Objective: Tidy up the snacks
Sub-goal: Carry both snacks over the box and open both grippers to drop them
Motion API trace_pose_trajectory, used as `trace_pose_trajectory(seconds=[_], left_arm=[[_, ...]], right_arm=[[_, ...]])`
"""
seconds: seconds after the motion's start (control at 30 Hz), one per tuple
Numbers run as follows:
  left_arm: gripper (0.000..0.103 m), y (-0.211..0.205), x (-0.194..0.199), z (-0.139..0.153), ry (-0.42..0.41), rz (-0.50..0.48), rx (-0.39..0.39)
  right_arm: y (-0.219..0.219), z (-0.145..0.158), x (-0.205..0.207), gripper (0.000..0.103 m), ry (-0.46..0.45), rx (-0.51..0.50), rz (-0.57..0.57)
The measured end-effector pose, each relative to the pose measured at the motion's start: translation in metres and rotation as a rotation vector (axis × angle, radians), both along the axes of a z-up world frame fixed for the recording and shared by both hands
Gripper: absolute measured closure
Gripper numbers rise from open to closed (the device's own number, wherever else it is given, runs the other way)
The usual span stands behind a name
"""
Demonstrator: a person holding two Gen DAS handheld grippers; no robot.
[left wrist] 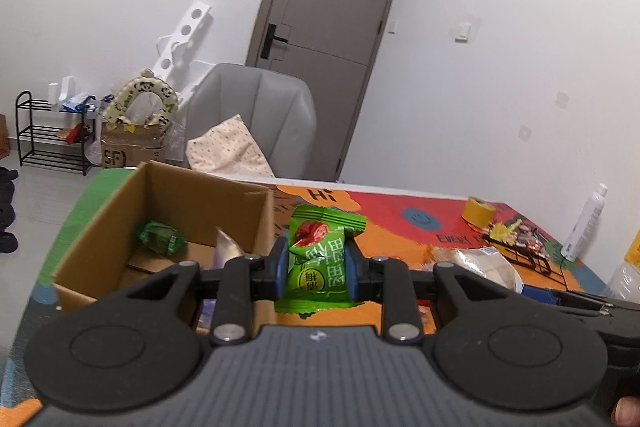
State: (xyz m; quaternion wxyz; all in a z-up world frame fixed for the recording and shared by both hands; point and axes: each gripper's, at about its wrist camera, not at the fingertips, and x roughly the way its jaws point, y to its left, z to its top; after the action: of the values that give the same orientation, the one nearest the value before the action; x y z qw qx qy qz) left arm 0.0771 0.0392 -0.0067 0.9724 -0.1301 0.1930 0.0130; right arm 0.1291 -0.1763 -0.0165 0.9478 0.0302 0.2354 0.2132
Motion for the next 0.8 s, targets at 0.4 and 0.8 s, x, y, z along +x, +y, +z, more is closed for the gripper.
trace_pose_trajectory(seconds=[0.4,0.8], left_arm=[[0.076,0.052,-0.005,-0.007,0.001,0.077,-0.037],[0.076,0.092,0.003,-0.017,0.028,0.157,-0.075]], right_arm=[[0.047,0.008,0.009,0.05,-0.002,-0.002,0.048],[0.088,0.013,0.017,0.05,-0.011,-0.012,0.119]])
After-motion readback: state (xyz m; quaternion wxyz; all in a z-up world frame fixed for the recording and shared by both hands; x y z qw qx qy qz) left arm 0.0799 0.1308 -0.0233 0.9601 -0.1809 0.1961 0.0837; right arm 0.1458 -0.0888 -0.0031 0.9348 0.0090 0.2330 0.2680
